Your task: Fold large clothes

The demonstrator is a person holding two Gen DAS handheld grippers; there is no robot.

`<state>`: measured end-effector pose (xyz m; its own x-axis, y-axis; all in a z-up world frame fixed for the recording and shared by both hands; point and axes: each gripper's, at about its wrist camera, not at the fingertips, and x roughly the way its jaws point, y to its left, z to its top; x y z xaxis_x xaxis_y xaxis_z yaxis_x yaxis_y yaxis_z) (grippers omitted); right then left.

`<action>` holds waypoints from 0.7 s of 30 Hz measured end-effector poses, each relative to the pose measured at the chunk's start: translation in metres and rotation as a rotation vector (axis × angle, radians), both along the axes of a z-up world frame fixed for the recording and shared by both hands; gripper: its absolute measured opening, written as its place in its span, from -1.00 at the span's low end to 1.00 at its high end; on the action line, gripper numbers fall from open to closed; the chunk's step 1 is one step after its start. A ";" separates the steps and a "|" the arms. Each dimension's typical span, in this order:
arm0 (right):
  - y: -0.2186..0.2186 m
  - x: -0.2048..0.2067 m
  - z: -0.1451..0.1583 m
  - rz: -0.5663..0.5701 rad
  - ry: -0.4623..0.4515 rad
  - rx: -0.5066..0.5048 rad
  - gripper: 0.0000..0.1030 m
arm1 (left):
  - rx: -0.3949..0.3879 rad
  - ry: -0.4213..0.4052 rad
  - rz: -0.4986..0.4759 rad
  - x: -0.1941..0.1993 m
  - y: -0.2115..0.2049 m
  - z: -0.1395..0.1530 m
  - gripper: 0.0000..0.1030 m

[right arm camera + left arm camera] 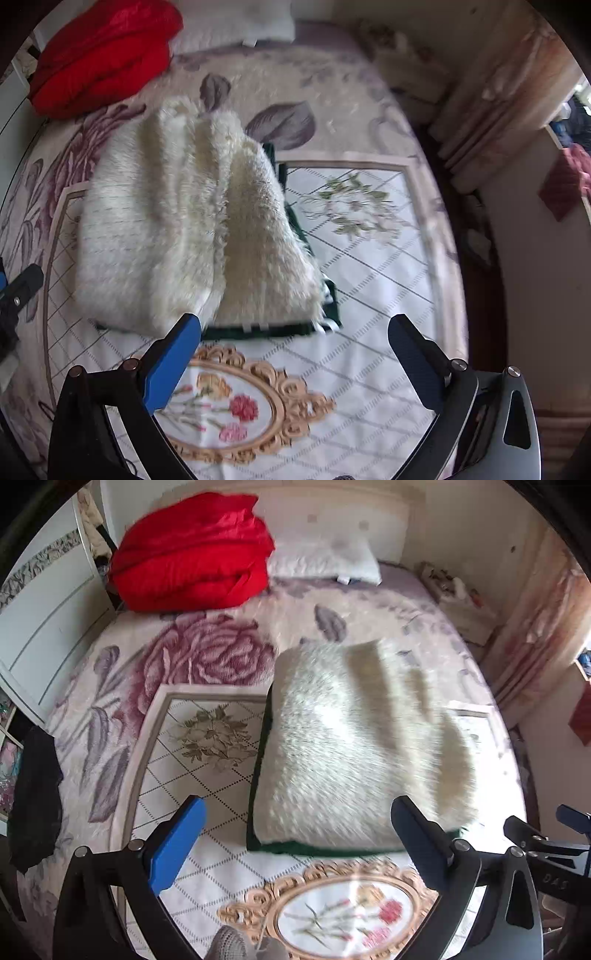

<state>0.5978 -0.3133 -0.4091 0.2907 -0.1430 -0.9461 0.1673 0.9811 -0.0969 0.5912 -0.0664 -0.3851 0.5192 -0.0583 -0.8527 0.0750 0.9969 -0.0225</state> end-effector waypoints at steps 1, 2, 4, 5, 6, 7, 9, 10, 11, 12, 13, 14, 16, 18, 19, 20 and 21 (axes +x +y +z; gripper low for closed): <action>0.001 -0.009 0.010 -0.004 -0.013 -0.011 0.99 | -0.003 -0.010 -0.005 -0.011 -0.001 0.013 0.99; 0.003 -0.023 0.029 -0.009 -0.037 -0.040 0.99 | -0.008 -0.017 -0.009 -0.018 -0.001 0.023 0.99; 0.008 -0.044 0.058 -0.012 -0.067 -0.074 1.00 | -0.016 -0.041 -0.013 -0.042 0.001 0.055 0.99; 0.010 -0.053 0.071 -0.014 -0.078 -0.079 1.00 | -0.021 -0.050 -0.016 -0.051 0.002 0.069 0.99; 0.011 -0.068 0.092 -0.019 -0.101 -0.084 1.00 | -0.020 -0.064 -0.016 -0.062 0.004 0.085 0.99; 0.012 -0.081 0.109 -0.020 -0.117 -0.088 1.00 | -0.020 -0.084 -0.019 -0.072 0.005 0.100 0.99; 0.015 -0.111 0.146 -0.027 -0.155 -0.108 1.00 | -0.022 -0.110 -0.028 -0.095 0.006 0.130 0.99; 0.017 -0.123 0.164 -0.031 -0.170 -0.106 1.00 | -0.019 -0.130 -0.034 -0.108 0.007 0.145 0.99; 0.018 -0.135 0.176 -0.033 -0.181 -0.104 1.00 | -0.009 -0.149 -0.035 -0.120 0.007 0.158 0.99; 0.020 -0.153 0.197 -0.037 -0.203 -0.108 1.00 | -0.004 -0.166 -0.038 -0.134 0.008 0.172 0.99; 0.023 -0.165 0.212 -0.040 -0.218 -0.113 1.00 | -0.005 -0.179 -0.037 -0.147 0.009 0.184 0.99; 0.026 -0.182 0.230 -0.041 -0.240 -0.118 1.00 | -0.004 -0.187 -0.032 -0.158 0.012 0.196 0.99; 0.031 -0.212 0.264 -0.040 -0.280 -0.125 1.00 | -0.016 -0.209 -0.028 -0.185 0.017 0.219 0.99; 0.035 -0.240 0.295 -0.043 -0.317 -0.122 1.00 | -0.022 -0.224 -0.020 -0.208 0.020 0.238 0.99; 0.038 -0.254 0.309 -0.041 -0.332 -0.120 1.00 | -0.023 -0.238 -0.020 -0.221 0.023 0.248 0.99; 0.040 -0.267 0.323 -0.040 -0.347 -0.121 1.00 | -0.022 -0.248 -0.018 -0.233 0.025 0.255 0.99; 0.043 -0.281 0.335 -0.038 -0.364 -0.119 1.00 | -0.021 -0.254 -0.016 -0.244 0.027 0.263 0.99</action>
<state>0.3169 -0.2705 -0.0737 0.5966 -0.2630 -0.7582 0.2478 0.9590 -0.1376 0.3467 -0.0395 -0.1216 0.7153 -0.0843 -0.6937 0.0965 0.9951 -0.0214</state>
